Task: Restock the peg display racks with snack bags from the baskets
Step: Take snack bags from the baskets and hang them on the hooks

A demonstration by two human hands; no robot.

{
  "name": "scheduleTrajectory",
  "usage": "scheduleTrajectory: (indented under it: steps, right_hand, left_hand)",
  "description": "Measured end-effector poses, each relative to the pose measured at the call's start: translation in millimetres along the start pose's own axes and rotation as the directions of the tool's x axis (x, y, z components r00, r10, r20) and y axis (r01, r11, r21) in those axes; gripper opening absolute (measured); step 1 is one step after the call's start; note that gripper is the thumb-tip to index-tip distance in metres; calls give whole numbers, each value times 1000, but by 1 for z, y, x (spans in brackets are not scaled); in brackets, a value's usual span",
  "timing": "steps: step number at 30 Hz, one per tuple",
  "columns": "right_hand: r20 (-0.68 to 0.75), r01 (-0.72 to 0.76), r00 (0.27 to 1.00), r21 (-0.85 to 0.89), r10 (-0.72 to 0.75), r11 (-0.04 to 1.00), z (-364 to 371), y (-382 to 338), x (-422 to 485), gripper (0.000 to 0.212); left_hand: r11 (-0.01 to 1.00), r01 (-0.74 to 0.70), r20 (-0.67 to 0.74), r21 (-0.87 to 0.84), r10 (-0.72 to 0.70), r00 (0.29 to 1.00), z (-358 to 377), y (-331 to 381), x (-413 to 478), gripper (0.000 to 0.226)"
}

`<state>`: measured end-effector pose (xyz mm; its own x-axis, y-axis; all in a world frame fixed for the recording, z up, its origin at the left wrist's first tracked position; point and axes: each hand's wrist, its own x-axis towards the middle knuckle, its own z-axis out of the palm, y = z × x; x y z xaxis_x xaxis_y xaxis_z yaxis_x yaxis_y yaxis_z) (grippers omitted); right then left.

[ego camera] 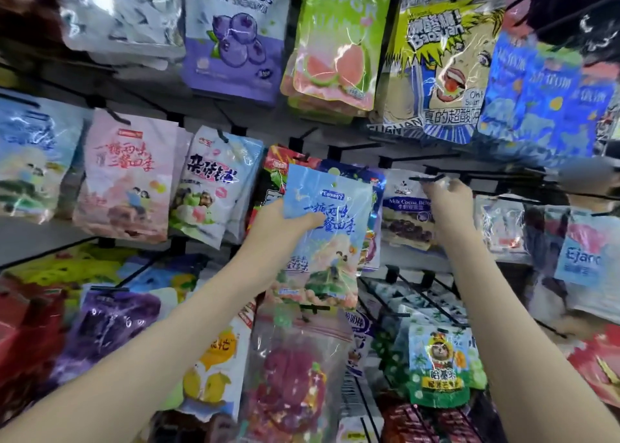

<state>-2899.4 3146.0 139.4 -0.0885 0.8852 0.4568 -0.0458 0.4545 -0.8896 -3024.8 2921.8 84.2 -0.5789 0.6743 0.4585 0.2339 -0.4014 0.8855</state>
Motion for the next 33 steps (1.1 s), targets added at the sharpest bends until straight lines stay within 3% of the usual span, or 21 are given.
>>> scheduleTrajectory:
  steps: [4, 6, 8, 10, 12, 15, 18, 21, 24, 28, 33]
  right_hand:
    - [-97, -1, 995, -142, -13, 990, 12, 5, -6, 61]
    - [-195, 120, 966, -255, -172, 959, 12, 6, -18, 56]
    - [-292, 300, 863, -361, -413, 883, 10, 10, -32, 51]
    - [-310, 509, 748, -298, -586, 807, 9, 9, -51, 37]
    - [-206, 643, 725, -138, -657, 753, 11, -2, -77, 24]
    - [145, 734, 678, -80, -720, 675, 21, -26, -111, 22]
    - [422, 722, 658, -118, -624, 682, 34, -43, -126, 11]
    - [526, 560, 697, 24, -487, 828, 51, -53, -134, 15]
    - [622, 516, 624, 127, -473, 847, 72, -58, -147, 14]
    - [686, 441, 571, 207, -451, 873, 113, -63, -179, 12]
    - [641, 447, 601, 227, -478, 866, 160, -83, -218, 16]
  left_hand:
    - [999, 21, 33, -25, -20, 999, -6, -1, 5, 14]
    - [1000, 15, 45, 15, -16, 999, -9, -3, 8, 13]
    - [999, -3, 55, 36, 1, 998, -11, -5, 9, 16]
    - [998, -29, 89, 53, 25, 996, -12, -7, 8, 17]
    - [999, -36, 134, 37, 31, 990, -13, -7, 6, 7]
    - [1000, -26, 181, -1, 26, 983, -16, -4, 4, 12]
    - [999, -33, 163, -29, 37, 986, -24, -1, -3, 16]
    - [999, -41, 99, 3, 41, 994, -42, 3, -14, 17]
    - [998, -47, 0, 49, 47, 999, -68, 8, -33, 20]
    - [997, -41, -147, 66, 51, 988, -115, 19, -58, 17]
    - [993, -57, -204, 104, 77, 976, -173, 35, -68, 14]
